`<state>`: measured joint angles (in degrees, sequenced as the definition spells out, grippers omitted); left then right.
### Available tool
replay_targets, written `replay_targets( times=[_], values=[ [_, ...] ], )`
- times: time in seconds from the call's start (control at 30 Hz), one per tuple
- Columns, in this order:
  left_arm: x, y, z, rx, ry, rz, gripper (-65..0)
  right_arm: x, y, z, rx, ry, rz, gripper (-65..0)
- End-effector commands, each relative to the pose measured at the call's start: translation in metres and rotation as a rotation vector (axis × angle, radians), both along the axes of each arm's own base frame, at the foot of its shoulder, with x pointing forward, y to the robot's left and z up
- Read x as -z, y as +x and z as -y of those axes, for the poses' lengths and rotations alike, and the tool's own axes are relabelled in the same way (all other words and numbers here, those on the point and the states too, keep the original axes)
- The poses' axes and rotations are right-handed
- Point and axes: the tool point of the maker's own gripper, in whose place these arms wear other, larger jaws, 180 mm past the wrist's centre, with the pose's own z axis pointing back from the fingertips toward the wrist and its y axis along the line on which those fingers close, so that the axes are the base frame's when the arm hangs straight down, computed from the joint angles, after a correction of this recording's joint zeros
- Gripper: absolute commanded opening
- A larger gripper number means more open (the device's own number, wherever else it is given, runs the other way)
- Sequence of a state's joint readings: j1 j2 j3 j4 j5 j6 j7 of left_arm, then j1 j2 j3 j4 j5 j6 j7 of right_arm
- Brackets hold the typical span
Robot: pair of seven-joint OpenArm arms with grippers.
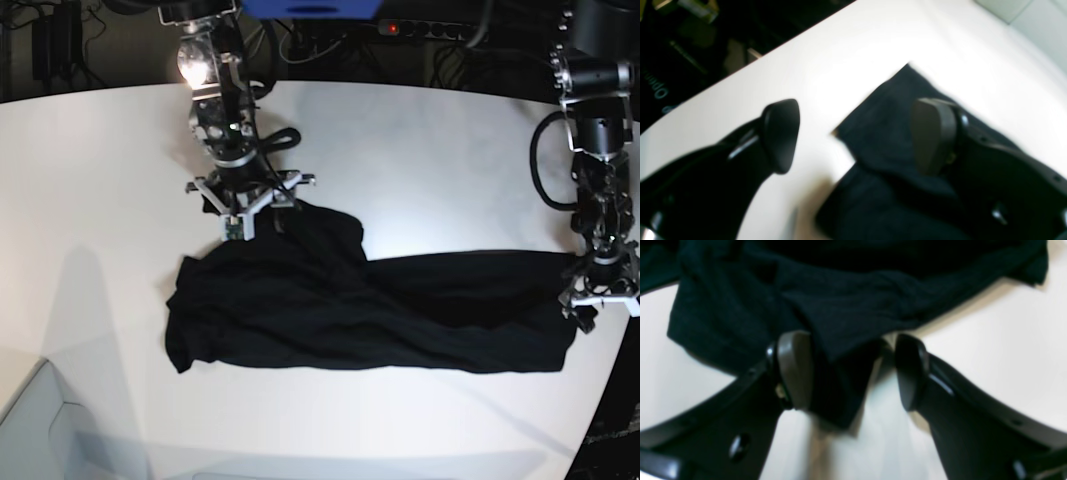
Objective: Layout the t-shirt on the table in an organized manner, then fold the t-shirt properly
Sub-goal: 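Pull the shirt taut between both grippers, spreading it flat, then regrip the shirt edge with the left gripper while the right holds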
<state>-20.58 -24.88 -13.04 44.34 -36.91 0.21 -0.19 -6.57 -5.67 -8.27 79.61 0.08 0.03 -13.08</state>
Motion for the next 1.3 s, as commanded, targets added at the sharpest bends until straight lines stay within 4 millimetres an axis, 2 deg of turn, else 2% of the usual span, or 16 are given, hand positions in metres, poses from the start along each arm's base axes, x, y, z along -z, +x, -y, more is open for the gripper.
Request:
replay_targets(
  times=[0.0,0.07,0.13,0.27,0.37,0.57,0.67,0.8,0.9,0.97,1.0,1.1,1.27],
  values=[
    [-0.028,0.011,-0.008,0.002,0.051,0.063,-15.0,-0.009,0.007,-0.003,-0.001,0.013,0.029,-28.5],
    [-0.032,0.016,-0.005,0.015,0.081,0.059,-15.0,-0.011,0.008,-0.003,-0.002,0.013,0.036,-34.4],
    [-0.031,0.021,0.005,0.038,0.109,0.046,-15.0,-0.016,0.014,-0.003,-0.001,0.014,0.053,-44.4],
    [-0.029,0.022,0.009,0.058,0.158,0.024,-15.0,-0.024,0.023,0.0,0.003,0.009,0.077,-64.4],
    [-0.03,0.021,0.007,0.052,0.158,0.025,-15.1,-0.046,0.03,0.003,0.011,0.014,0.136,-65.0],
    [-0.034,0.02,0.004,0.051,0.167,0.031,-15.1,-0.107,0.035,0.01,0.032,0.028,0.29,-65.0],
    [-0.032,0.019,0.002,0.047,0.167,0.027,-15.1,-0.124,0.036,0.011,0.034,0.032,0.333,-65.0],
    [-0.03,0.019,0.003,0.045,0.162,0.025,-15.1,-0.123,0.036,0.01,0.031,0.032,0.326,-65.0],
    [-0.016,0.016,0.001,0.031,0.144,-0.01,-15.1,-0.122,0.035,0.009,0.028,0.033,0.321,-65.0],
    [-0.013,0.023,-0.001,0.019,0.126,-0.024,-15.1,-0.118,0.032,0.009,0.028,0.033,0.311,-65.0],
    [-0.004,0.022,-0.003,0.012,0.108,-0.048,-15.1,-0.116,0.03,0.009,0.029,0.033,0.308,-65.0],
    [0.016,0.027,0.01,0.011,0.054,-0.086,-15.1,-0.115,0.029,0.009,0.029,0.033,0.303,-65.0],
    [0.017,0.034,0.028,0.031,0.032,-0.073,-15.1,-0.112,0.026,0.009,0.029,0.033,0.294,-65.0]
  ],
)
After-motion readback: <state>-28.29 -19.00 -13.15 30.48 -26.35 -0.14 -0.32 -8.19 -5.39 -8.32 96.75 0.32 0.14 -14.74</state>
